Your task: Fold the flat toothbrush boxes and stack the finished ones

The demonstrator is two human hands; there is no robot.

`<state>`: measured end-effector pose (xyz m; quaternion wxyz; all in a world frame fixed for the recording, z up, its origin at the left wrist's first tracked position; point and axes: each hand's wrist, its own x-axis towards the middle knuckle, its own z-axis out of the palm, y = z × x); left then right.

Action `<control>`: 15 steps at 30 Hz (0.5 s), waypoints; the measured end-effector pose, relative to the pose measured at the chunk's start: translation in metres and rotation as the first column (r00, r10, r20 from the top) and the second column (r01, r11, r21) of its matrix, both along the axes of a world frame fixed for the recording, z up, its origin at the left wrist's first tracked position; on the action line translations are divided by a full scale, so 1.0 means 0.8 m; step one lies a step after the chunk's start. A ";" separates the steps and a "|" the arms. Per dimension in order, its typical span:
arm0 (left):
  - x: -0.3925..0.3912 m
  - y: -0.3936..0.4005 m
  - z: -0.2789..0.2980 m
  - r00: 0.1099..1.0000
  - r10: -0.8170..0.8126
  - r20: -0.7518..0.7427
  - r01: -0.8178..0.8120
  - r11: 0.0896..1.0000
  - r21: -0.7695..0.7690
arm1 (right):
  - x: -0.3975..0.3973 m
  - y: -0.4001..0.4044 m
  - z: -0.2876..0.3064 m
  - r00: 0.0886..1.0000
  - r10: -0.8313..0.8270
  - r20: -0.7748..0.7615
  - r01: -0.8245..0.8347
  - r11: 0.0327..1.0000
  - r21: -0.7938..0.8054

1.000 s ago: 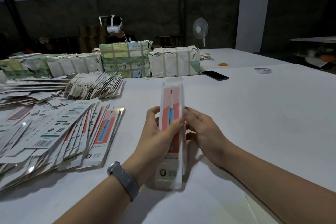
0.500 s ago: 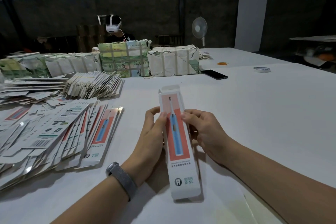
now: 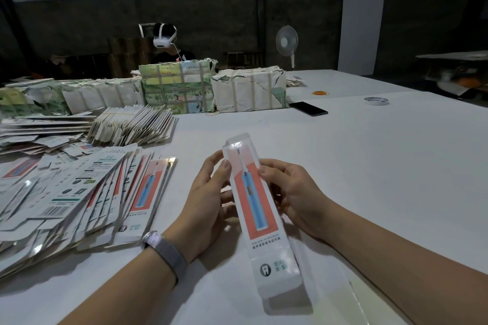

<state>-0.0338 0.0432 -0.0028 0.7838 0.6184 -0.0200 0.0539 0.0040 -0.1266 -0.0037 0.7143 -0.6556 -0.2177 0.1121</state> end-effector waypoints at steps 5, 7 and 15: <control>0.000 0.004 -0.001 0.999 -0.022 -0.031 0.022 1.000 0.005 | 0.000 0.000 0.002 1.000 0.008 -0.024 -0.007 0.999 0.040; 0.000 0.004 -0.002 0.999 -0.021 -0.037 0.021 1.000 -0.001 | 0.000 0.000 0.004 1.000 0.021 -0.018 -0.020 0.999 0.047; 0.001 0.004 -0.004 0.997 -0.072 -0.028 0.074 0.996 0.058 | 0.004 0.005 0.002 0.999 -0.020 -0.030 0.022 0.999 0.047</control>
